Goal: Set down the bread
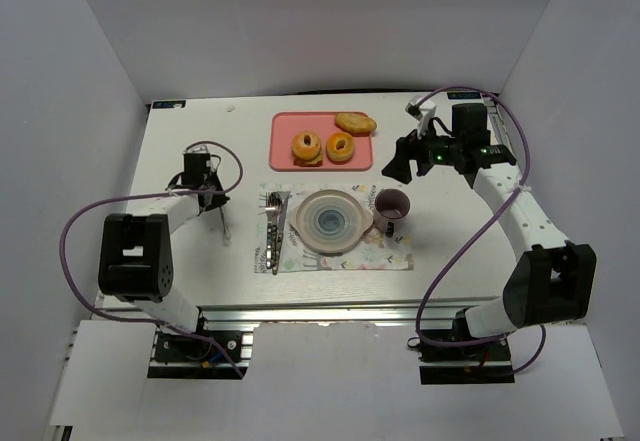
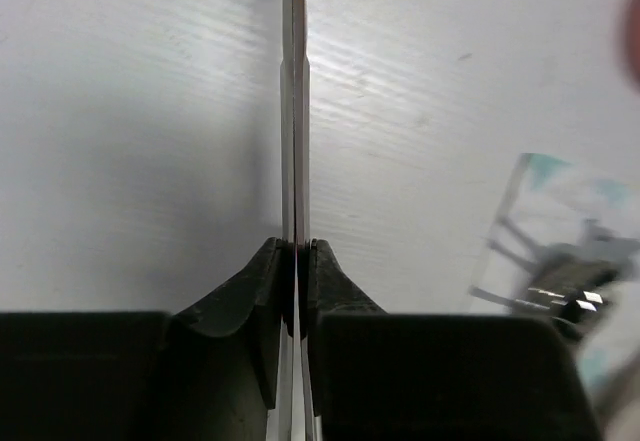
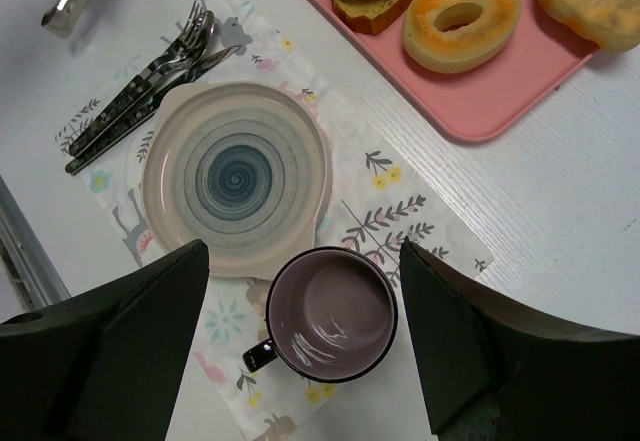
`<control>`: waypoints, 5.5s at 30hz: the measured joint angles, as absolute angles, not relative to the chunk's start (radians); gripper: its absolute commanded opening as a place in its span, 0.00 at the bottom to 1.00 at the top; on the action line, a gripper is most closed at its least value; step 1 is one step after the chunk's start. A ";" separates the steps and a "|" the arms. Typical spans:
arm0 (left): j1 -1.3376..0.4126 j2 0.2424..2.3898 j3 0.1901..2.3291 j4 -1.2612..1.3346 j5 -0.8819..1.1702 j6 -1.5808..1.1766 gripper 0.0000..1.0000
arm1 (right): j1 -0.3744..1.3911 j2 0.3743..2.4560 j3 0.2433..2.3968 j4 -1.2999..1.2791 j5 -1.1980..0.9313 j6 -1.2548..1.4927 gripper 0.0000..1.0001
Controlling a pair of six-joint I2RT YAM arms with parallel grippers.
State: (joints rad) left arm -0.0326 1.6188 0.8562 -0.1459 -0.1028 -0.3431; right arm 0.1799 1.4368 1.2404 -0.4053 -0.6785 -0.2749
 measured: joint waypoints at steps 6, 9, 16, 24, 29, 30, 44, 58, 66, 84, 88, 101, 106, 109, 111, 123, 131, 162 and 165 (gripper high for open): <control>-0.035 1.488 0.939 -0.139 0.080 -0.473 0.50 | 0.171 1.437 1.226 -0.397 -0.685 -0.269 0.82; -0.051 1.454 0.985 -0.095 0.147 -0.548 0.53 | 0.168 1.437 1.226 -0.394 -0.686 -0.269 0.82; -0.160 1.559 1.172 -0.057 0.260 -0.691 0.54 | 0.153 1.437 1.226 -0.393 -0.704 -0.264 0.81; -0.241 1.769 1.370 -0.002 0.338 -0.827 0.56 | 0.135 1.425 1.197 -0.390 -0.718 -0.257 0.82; -0.262 1.890 1.486 -0.001 0.339 -0.884 0.57 | 0.123 1.414 1.180 -0.387 -0.722 -0.252 0.82; -0.266 1.915 1.512 -0.002 0.337 -0.891 0.57 | 0.120 1.413 1.179 -0.387 -0.722 -0.250 0.82; -0.312 2.199 1.723 -0.060 0.338 -0.975 0.58 | 0.095 1.409 1.146 -0.362 -0.742 -0.235 0.84; -0.334 2.271 1.782 -0.060 0.357 -1.062 0.58 | 0.085 1.400 1.110 -0.333 -0.762 -0.212 0.86; -0.342 2.281 1.814 -0.103 0.353 -1.082 0.59 | 0.084 1.399 1.100 -0.325 -0.770 -0.201 0.87; -0.360 2.336 1.897 -0.212 0.322 -1.101 0.58 | 0.072 1.399 1.086 -0.306 -0.786 -0.187 0.88; -0.363 2.352 1.934 -0.228 0.322 -1.118 0.58 | 0.071 1.399 1.082 -0.303 -0.789 -0.184 0.89; -0.365 2.353 1.944 -0.183 0.351 -1.194 0.54 | 0.065 1.391 1.081 -0.287 -0.793 -0.177 0.89; -0.367 2.355 1.944 -0.174 0.361 -1.210 0.53 | 0.065 1.388 1.081 -0.285 -0.796 -0.170 0.89; -0.369 2.366 1.944 -0.170 0.368 -1.213 0.53 | 0.064 1.388 1.081 -0.284 -0.796 -0.167 0.89; -0.369 2.380 1.944 -0.173 0.373 -1.213 0.52 | 0.061 1.388 1.081 -0.284 -0.796 -0.167 0.89; -0.370 2.415 1.944 -0.179 0.402 -1.209 0.48 | 0.058 1.388 1.065 -0.280 -0.797 -0.164 0.89; -0.370 2.415 1.932 -0.142 0.410 -1.233 0.37 | 0.053 1.388 1.064 -0.280 -0.800 -0.164 0.89; -0.370 2.297 1.742 0.256 0.469 -1.446 0.01 | 0.052 1.380 1.064 -0.281 -0.812 -0.164 0.89; -0.369 2.253 1.718 0.270 0.480 -1.437 0.01 | 0.052 1.378 1.064 -0.282 -0.811 -0.165 0.89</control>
State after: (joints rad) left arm -0.3695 2.2528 1.7184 0.2699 0.4801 -1.4368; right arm 0.0525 1.3781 1.0637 -0.2821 -0.8112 -0.1654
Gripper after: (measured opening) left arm 0.305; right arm 0.893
